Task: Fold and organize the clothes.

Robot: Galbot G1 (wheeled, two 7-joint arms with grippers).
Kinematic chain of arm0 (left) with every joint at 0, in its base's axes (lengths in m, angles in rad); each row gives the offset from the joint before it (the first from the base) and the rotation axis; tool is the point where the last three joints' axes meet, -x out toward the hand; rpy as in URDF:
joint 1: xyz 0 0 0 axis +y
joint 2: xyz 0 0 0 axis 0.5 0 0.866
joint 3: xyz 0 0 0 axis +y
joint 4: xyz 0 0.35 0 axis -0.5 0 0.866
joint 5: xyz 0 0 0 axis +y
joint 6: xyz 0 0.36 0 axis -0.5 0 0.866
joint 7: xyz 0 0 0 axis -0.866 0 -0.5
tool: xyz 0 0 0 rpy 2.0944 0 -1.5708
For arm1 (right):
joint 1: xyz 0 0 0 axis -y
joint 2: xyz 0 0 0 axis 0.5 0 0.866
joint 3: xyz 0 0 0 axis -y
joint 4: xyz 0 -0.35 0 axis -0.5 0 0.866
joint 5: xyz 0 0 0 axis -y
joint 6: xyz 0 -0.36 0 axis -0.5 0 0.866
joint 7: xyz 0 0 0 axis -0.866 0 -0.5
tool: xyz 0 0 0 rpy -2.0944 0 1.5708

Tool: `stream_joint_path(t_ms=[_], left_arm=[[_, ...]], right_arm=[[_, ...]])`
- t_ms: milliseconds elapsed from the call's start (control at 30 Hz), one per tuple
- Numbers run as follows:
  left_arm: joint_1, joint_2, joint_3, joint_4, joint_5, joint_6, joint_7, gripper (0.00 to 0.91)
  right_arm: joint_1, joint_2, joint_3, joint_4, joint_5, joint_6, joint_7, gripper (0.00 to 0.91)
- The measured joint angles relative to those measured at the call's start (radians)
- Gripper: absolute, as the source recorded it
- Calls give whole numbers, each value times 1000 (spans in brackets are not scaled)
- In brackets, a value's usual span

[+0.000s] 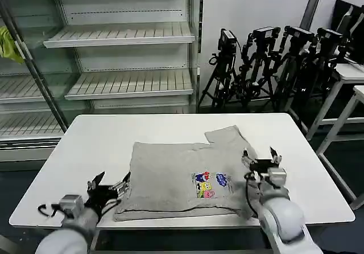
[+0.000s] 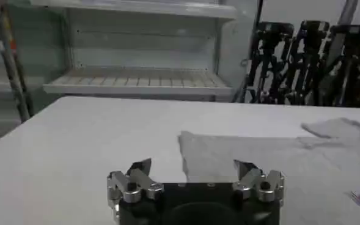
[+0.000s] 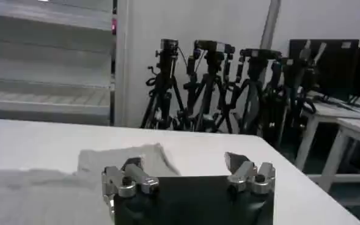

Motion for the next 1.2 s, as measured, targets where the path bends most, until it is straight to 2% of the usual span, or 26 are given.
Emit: stream_joint_path(t_ms=[500, 1067, 1100, 1133, 1167, 1200], left_arm=[[-404, -36, 221, 365, 8, 2, -28, 907], [-602, -107, 355, 624, 27, 2, -26, 907], [-609, -109, 360, 636, 30, 2, -26, 746], [-614, -110, 364, 646, 33, 2, -26, 111], [-618, -111, 366, 656, 35, 2, -26, 60], [-622, -111, 369, 667, 35, 2, -25, 60]], right_arm=[[333, 70, -63, -428, -37, 2, -25, 907], [497, 137, -85, -747, -44, 2, -64, 907], [501, 139, -85, -758, -44, 4, -66, 907], [504, 140, -86, -767, -43, 4, -68, 705], [507, 140, -88, -775, -43, 5, -70, 322], [509, 140, -89, -781, -41, 5, -72, 151]])
